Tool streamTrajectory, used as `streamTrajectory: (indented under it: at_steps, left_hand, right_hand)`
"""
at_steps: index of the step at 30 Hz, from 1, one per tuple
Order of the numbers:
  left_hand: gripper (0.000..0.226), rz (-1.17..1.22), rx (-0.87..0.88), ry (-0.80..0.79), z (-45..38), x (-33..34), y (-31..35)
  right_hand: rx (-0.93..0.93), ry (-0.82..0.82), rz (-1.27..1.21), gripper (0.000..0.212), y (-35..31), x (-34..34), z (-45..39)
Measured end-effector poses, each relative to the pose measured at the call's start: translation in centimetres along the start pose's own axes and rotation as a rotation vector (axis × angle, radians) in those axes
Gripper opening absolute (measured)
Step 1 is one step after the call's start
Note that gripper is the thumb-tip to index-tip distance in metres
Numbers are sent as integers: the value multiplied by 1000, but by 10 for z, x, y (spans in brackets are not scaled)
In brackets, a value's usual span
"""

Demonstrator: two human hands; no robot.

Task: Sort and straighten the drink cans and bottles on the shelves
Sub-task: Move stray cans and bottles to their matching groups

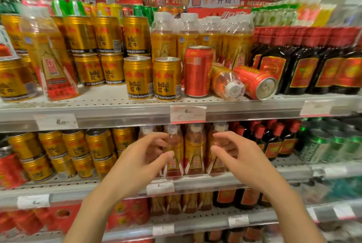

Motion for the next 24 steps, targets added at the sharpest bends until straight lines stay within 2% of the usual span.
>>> streamTrajectory:
  at_steps: [6, 10, 13, 16, 19, 24]
  left_hand:
    - [40, -147, 283, 91, -21, -21, 63]
    - [38, -382, 535, 161, -38, -36, 116]
    - [40, -557, 697, 272, -55, -41, 149]
    - [48, -710, 749, 306, -78, -34, 167]
    - [59, -811, 719, 239, -101, -25, 171]
    - [64, -768, 668, 102, -127, -18, 168]
  right_hand:
    - [-237, 243, 235, 39, -46, -67, -10]
    - [-415, 353, 419, 38, -74, -100, -24]
    - [-503, 424, 564, 40, -84, -115, -38]
    - [-538, 381, 690, 55, -85, -117, -52]
    - [-527, 255, 808, 73, -77, -106, -67]
    - [-542, 213, 741, 76, -71, -102, -79]
Point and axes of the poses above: each hand's wrist, its own z-axis away from the middle knuckle, its own x-axis out of the palm, y = z × x, the point moved 9 cm from there along -z, towards the middle knuckle, and after that the axes turned 8 degrees about z, right-handed, at the moved point
